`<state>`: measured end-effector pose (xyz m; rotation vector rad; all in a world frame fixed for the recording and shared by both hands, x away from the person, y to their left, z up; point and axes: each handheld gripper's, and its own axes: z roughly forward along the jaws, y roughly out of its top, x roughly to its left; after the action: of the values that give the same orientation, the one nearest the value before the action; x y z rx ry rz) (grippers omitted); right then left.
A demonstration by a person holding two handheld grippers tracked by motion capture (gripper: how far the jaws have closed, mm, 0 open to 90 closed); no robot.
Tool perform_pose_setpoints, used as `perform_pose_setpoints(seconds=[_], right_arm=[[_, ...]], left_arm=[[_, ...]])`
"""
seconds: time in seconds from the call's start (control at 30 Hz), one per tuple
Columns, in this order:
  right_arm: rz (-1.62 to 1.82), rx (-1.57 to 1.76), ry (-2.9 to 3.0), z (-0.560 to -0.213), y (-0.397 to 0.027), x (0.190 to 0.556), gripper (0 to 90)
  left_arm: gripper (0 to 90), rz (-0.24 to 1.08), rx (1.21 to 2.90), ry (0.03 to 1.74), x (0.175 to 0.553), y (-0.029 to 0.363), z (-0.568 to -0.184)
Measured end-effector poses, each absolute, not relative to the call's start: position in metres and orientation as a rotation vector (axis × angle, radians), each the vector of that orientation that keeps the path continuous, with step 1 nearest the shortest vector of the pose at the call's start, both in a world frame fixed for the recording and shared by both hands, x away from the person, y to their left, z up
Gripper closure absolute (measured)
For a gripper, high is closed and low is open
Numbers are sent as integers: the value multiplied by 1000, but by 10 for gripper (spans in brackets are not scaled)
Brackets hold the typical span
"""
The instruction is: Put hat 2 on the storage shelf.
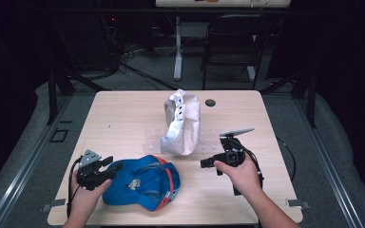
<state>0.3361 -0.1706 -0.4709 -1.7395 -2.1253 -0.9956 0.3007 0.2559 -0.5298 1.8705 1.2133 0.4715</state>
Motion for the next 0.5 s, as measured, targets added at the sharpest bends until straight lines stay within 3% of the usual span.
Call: perform_pose_setpoints(seconds=[0.5], right_arm=[[-949, -1615, -2097, -520, -138, 325, 623]], left_arm=[[513, 481, 1888, 1224, 303, 258, -533]])
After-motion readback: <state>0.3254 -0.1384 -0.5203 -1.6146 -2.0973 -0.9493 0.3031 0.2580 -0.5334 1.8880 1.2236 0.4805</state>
